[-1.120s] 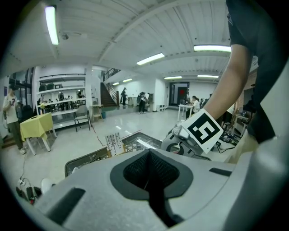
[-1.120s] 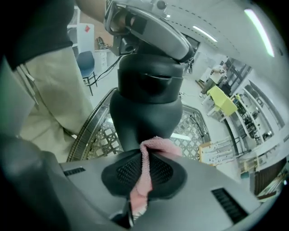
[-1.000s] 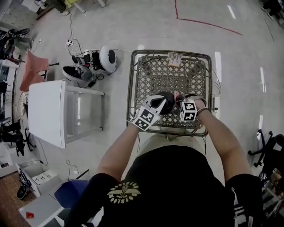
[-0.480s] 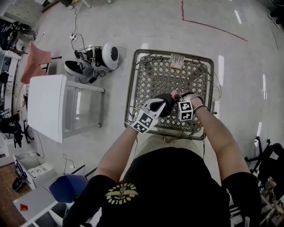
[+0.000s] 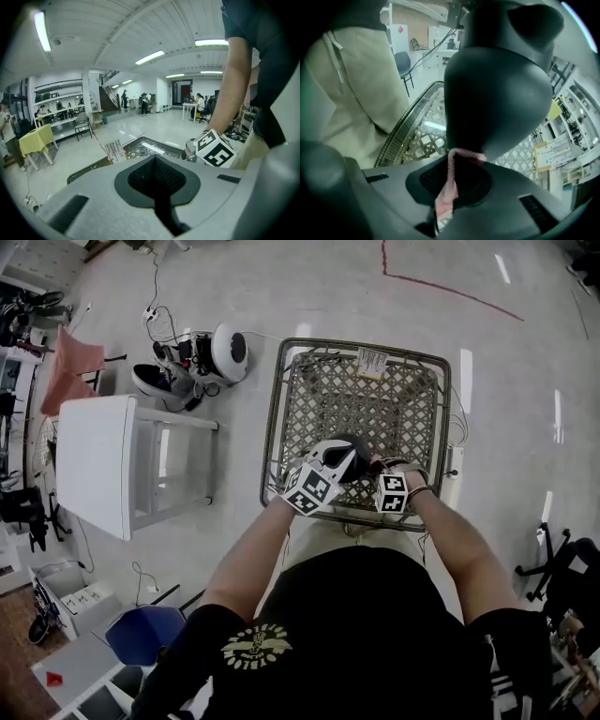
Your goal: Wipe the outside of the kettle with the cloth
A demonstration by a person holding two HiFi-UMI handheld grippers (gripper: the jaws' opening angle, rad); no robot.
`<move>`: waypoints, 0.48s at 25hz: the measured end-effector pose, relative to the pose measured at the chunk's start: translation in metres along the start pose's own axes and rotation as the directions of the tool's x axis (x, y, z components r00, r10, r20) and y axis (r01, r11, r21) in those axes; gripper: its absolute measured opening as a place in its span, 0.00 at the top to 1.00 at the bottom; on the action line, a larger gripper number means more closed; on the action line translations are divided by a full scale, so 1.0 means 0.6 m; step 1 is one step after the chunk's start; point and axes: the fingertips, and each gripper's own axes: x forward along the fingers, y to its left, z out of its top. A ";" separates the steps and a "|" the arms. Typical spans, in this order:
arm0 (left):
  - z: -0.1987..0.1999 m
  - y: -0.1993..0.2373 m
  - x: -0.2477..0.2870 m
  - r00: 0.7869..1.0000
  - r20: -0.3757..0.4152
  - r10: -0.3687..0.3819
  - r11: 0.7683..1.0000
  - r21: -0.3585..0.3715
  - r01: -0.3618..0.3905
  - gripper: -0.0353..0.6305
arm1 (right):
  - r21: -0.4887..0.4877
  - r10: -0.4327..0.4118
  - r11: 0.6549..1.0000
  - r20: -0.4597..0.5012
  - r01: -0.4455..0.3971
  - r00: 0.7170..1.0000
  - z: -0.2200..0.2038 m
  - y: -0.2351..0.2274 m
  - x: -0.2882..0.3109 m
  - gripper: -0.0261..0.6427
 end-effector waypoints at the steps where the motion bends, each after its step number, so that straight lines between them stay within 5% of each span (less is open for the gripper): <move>1: 0.001 0.000 0.003 1.000 -0.005 -0.003 1.000 0.004 0.003 0.94 | 0.027 0.003 1.000 0.017 -0.003 1.000 0.008 0.009 0.000 0.93; 7: 0.006 0.007 0.013 1.000 -0.019 -0.006 1.000 0.017 0.006 0.94 | 0.229 0.012 0.972 0.142 -0.045 0.990 0.074 0.045 -0.003 0.93; 12: 0.003 -0.001 0.011 1.000 -0.022 -0.021 1.000 0.014 0.021 0.94 | 0.277 0.014 0.959 0.191 -0.068 0.981 0.102 0.065 0.002 0.93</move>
